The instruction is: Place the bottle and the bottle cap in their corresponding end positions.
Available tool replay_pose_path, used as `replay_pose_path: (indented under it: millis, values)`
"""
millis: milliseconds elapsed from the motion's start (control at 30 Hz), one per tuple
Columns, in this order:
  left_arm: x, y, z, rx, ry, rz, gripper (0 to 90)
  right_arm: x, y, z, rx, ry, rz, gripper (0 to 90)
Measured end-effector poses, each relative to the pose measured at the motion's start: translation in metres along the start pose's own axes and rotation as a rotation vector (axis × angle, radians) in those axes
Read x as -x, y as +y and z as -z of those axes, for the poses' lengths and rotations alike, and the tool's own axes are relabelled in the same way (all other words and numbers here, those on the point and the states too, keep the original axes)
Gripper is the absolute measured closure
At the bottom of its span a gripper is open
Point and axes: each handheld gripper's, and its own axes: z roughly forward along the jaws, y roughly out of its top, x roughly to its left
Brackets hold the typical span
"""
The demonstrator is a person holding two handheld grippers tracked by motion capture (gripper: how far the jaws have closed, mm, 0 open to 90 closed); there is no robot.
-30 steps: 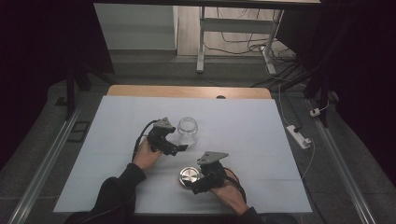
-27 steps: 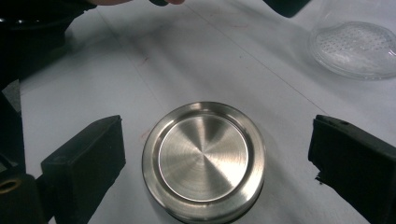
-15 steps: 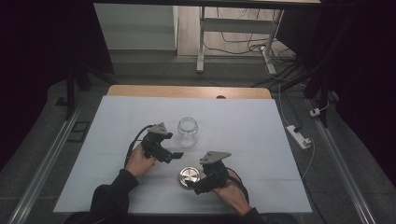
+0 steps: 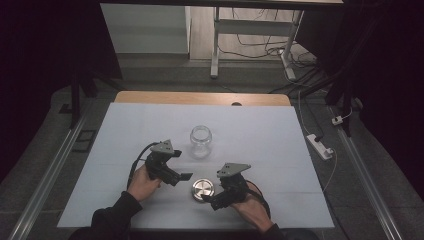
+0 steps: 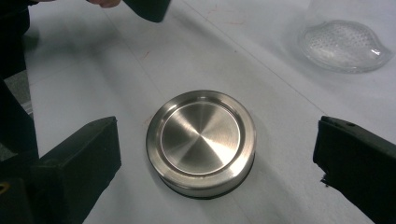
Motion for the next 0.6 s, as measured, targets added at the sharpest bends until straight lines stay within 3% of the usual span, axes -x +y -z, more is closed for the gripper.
replay_pose_path:
  millis: [400,600]
  values:
    - [0.017,-0.009,0.015,-0.001,0.052,-0.012,0.0,0.003,-0.002,0.009,0.004,-0.001,0.008,0.0]
    - [0.023,-0.017,0.028,0.017,0.066,0.006,0.0,0.003,-0.002,0.015,0.001,0.009,0.002,0.0]
